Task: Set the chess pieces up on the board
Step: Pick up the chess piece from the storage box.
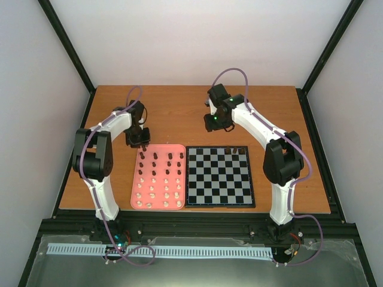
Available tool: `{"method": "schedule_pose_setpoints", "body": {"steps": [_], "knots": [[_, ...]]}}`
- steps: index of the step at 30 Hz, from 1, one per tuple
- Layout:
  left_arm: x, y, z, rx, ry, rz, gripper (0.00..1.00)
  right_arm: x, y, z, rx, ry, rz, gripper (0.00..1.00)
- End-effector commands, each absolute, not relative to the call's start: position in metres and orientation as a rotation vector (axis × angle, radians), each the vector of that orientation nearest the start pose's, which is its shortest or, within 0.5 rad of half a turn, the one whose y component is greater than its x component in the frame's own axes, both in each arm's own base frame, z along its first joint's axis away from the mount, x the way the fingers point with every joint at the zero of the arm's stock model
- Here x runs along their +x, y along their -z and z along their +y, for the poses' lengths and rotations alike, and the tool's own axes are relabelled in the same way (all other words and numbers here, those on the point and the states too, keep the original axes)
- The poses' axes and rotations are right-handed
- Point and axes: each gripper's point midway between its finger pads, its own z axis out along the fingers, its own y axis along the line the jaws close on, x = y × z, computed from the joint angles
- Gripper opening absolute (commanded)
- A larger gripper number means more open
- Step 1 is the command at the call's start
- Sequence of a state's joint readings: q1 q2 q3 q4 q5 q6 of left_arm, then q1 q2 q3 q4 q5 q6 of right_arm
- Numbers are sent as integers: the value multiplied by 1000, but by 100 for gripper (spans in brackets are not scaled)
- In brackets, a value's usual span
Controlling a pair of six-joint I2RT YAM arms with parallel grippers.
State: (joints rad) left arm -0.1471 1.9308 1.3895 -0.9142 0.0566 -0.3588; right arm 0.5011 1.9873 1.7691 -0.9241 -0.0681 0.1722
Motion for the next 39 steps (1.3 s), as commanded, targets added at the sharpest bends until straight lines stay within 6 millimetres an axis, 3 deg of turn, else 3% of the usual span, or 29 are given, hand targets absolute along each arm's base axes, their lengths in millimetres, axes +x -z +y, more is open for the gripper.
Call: {"method": "schedule_pose_setpoints", "body": {"steps": [1,11,14,19,22,26,31,39], "knots": [[389,-48,-71,-284,138,3003,35,415,-153,237,-465,-309,2667,50],[388,-56,-71,-280,140,2999,13,416,-150,237,-461,-309,2670,50],[387,-64,-71,-281,140,2994,10,416,-151,236,-461,-307,2667,50],[388,-92,-71,-265,121,2963,11,417,-158,232,-444,-314,2651,50],[388,-112,-81,-224,135,2938,11,418,-159,227,-427,-322,2652,50],[388,-140,-123,-96,178,2903,11,419,-159,213,-398,-290,2658,50],[388,-161,-196,81,268,2864,12,419,-162,184,-333,-226,2671,50],[379,-145,-303,393,330,2865,11,416,-174,113,-125,-154,2656,50]]}}
